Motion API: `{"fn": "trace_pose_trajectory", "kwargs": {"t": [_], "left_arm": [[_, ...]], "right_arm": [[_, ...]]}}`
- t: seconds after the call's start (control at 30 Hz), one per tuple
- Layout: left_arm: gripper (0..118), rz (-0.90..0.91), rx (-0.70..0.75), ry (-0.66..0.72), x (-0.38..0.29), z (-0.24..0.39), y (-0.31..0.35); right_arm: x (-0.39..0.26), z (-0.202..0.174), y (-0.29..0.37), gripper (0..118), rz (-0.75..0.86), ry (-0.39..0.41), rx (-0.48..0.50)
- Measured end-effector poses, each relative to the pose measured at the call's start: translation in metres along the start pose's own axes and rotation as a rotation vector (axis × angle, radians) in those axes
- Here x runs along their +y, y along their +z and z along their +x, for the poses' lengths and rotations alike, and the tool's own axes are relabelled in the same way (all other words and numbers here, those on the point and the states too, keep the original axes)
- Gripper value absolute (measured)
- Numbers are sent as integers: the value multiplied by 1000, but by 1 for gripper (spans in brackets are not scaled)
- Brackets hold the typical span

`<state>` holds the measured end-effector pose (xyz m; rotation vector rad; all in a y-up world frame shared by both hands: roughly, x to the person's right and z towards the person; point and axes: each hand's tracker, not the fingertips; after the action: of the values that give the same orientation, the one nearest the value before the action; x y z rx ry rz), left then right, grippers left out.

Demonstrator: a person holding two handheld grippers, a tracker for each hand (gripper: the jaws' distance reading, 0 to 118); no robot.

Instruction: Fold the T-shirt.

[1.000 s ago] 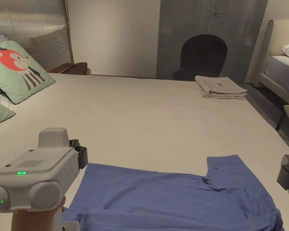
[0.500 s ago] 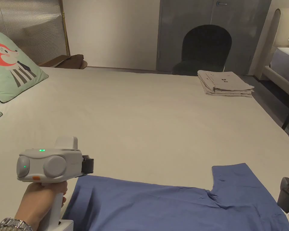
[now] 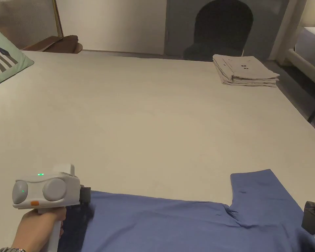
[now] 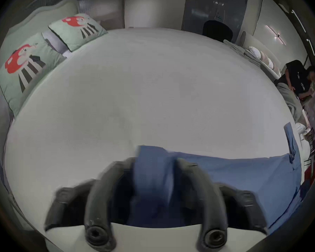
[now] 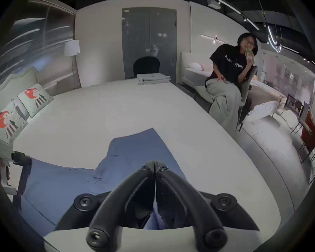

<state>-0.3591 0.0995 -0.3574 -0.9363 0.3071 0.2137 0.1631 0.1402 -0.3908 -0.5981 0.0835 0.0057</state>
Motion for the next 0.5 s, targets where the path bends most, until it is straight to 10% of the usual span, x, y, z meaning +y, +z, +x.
{"fn": "trace_pose_trajectory", "kwargs": {"t": [0.07,0.13,0.4,0.5], "left_arm": [[5,20,-21,-7,-1,1,7],[4,31,-47,-15,1,5,13],[4,60,-37,-48,2,10,25],[4,58,-31,-48,3,9,26]], "right_arm": [[4,3,-15,70,-52,26,-12],[9,7,-38,100,-160,40,-10],[-2,23,-106,79,-440,41,-56],[8,22,-84,28,-390,35,-8]]}}
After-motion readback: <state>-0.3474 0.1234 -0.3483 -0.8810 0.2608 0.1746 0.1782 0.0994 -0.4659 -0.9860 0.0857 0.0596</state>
